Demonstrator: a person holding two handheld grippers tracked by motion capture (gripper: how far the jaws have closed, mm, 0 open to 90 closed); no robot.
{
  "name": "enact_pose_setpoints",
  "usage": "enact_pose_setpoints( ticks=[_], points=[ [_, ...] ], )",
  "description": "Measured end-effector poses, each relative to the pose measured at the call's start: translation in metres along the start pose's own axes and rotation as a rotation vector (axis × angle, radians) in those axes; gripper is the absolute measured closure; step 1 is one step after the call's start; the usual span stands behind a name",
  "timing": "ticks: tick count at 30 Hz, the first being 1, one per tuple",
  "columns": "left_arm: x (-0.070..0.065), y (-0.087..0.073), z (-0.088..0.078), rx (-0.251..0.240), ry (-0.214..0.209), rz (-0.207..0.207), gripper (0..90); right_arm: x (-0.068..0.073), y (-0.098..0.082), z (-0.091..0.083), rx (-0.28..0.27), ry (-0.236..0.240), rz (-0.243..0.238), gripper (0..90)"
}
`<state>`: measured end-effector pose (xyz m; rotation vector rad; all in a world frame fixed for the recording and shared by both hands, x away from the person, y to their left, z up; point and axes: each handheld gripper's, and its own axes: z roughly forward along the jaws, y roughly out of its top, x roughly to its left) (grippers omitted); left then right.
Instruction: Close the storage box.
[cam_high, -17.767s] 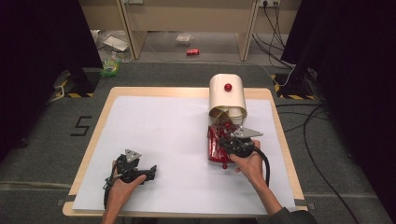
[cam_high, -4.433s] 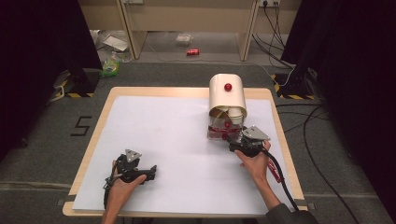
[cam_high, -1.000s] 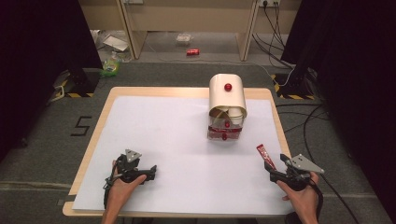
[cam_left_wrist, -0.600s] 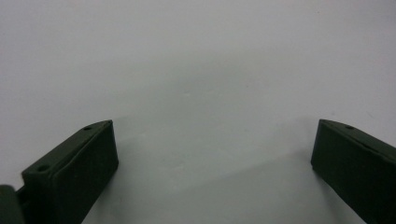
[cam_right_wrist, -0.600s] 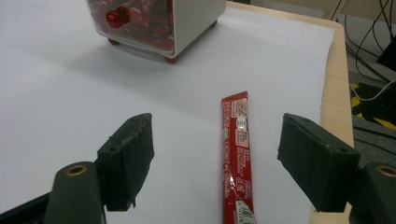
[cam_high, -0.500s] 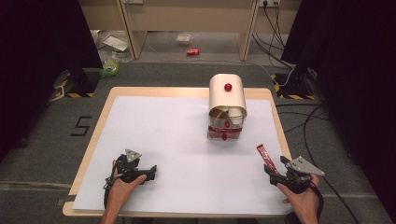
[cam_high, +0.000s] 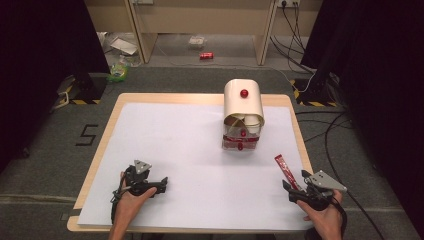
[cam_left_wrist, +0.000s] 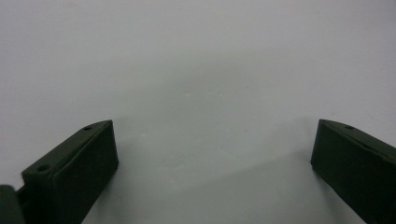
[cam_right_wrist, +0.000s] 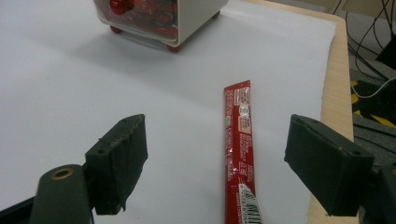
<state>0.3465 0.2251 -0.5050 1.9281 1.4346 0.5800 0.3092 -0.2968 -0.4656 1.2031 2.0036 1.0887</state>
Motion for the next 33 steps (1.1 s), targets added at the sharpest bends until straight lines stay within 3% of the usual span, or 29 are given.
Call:
enact_pose_setpoints(
  ticks=[11,33],
  points=[
    [0.000,0.000,0.000,0.000,0.000,0.000,0.0,-0.006,-0.007,0.008,0.056,-0.010,0.009,21.0],
    [0.000,0.000,0.000,0.000,0.000,0.000,0.0,-0.009,-0.016,0.017,0.156,0.004,-0.024,20.8]
  ],
)
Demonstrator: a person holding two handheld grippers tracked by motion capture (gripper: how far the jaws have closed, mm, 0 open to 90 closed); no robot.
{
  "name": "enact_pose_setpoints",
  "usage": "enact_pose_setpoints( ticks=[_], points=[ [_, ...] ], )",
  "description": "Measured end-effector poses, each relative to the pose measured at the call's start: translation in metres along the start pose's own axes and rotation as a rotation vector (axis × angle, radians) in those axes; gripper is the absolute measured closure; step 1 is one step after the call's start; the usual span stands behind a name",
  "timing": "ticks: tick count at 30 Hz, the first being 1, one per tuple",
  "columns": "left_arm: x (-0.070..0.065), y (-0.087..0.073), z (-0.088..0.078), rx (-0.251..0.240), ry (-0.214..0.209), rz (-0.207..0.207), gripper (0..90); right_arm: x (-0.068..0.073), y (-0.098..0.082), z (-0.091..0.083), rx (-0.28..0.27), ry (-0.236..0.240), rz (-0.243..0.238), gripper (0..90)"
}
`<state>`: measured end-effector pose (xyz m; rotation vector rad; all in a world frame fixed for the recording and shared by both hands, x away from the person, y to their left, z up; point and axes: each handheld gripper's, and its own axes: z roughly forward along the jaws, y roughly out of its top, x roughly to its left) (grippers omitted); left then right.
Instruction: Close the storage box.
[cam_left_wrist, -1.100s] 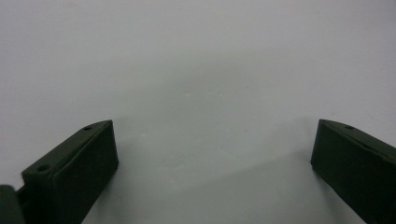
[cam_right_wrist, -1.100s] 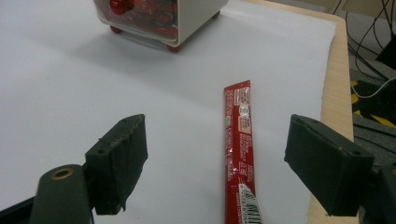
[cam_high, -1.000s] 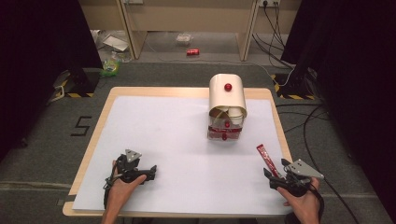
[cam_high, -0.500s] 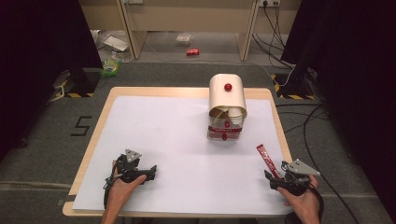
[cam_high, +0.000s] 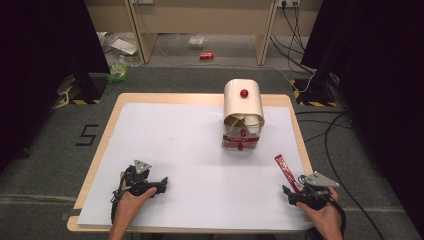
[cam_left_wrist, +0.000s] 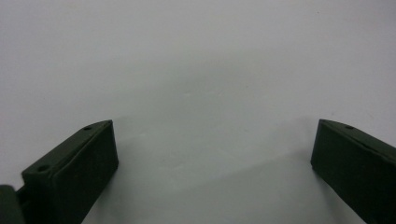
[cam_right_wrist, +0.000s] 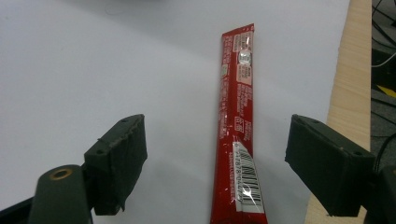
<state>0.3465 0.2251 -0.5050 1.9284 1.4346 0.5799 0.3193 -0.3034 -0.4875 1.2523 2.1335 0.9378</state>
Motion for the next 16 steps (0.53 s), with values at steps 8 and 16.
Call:
enact_pose_setpoints(
  ticks=[8,16],
  points=[
    [0.0000,0.0000,0.0000,0.000,0.000,0.000,0.0,0.0007,-0.0026,0.0044,0.049,0.014,-0.012,19.8],
    [0.0000,0.0000,0.0000,0.000,0.000,0.000,0.0,-0.0026,-0.0046,0.0055,0.051,0.032,0.043,18.8]
  ],
)
